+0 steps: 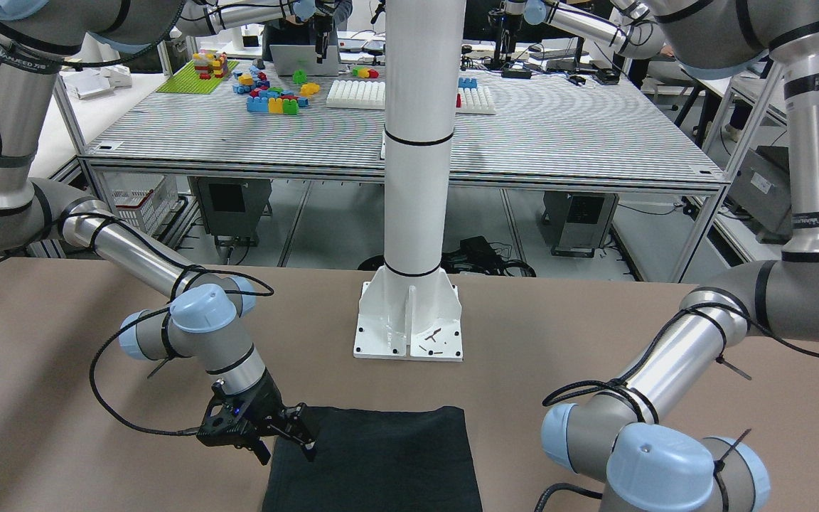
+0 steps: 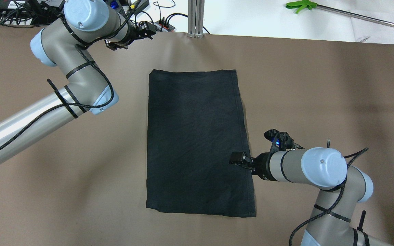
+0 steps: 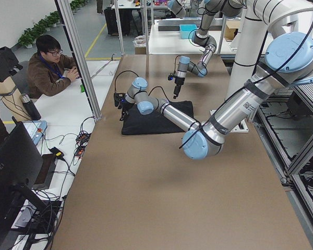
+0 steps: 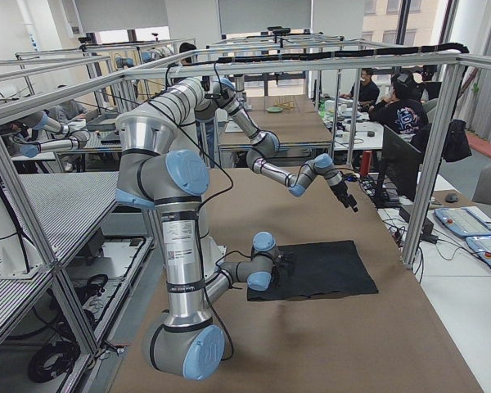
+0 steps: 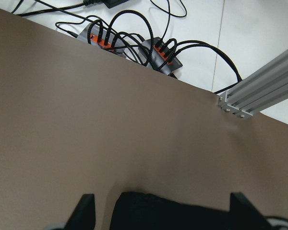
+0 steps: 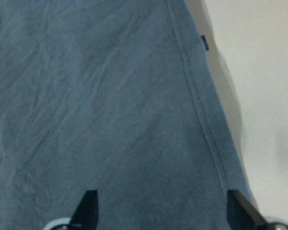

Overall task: Fold clothes
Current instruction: 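Move the right gripper down the shirt's edge toward the robot, tucking it, then lower the left gripper to the shirt's near corner while the right gripper holds its corner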

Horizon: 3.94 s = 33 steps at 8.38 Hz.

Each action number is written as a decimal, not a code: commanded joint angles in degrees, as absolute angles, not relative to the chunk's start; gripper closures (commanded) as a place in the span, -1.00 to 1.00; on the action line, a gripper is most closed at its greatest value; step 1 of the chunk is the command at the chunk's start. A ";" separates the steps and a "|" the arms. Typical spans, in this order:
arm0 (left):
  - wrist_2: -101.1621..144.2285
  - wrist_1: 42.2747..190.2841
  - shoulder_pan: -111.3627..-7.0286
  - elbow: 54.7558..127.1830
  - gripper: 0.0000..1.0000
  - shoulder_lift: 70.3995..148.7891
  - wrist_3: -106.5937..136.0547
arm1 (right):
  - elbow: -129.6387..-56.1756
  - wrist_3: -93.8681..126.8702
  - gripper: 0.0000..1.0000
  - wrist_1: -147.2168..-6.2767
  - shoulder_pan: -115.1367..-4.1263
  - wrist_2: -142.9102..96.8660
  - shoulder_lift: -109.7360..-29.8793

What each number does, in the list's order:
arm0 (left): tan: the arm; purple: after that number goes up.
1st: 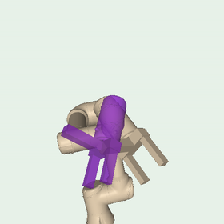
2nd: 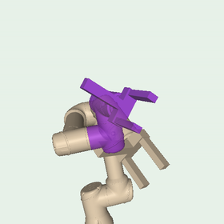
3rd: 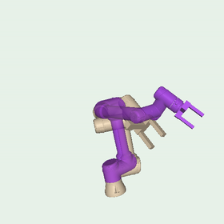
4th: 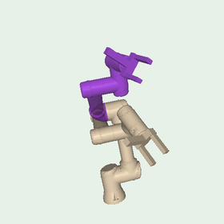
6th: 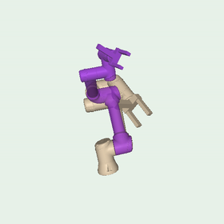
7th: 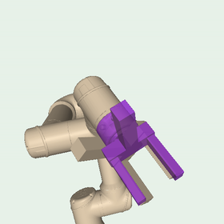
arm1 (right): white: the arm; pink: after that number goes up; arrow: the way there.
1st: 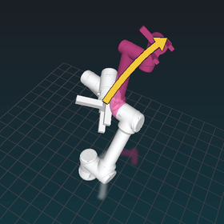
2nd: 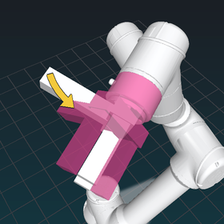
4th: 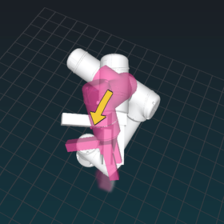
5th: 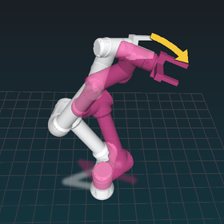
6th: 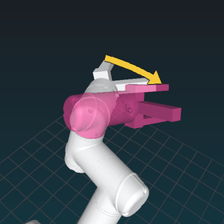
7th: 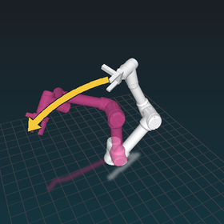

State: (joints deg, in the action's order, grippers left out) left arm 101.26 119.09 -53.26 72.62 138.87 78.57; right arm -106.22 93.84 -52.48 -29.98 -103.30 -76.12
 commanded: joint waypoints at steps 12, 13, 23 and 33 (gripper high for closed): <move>98.88 119.27 -52.12 72.60 -1.00 138.51 78.58 | -103.63 99.14 -0.77 -52.38 -16.26 -90.97 -76.29; 98.88 119.27 -52.12 72.60 -1.00 138.52 78.57 | -103.54 99.58 -0.05 -52.47 -16.17 -90.88 -75.59; 110.35 118.92 -51.95 88.79 -1.00 130.64 86.18 | -104.15 104.77 1.00 -52.38 -15.82 -90.97 -72.77; 79.56 122.69 -15.76 109.95 -1.00 108.28 109.07 | -107.49 103.45 1.00 -52.47 -17.31 -91.15 -73.21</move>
State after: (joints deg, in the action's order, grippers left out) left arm 83.84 121.59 -20.62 109.11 109.89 107.04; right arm -107.10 103.52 -52.38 -16.82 -91.15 -73.00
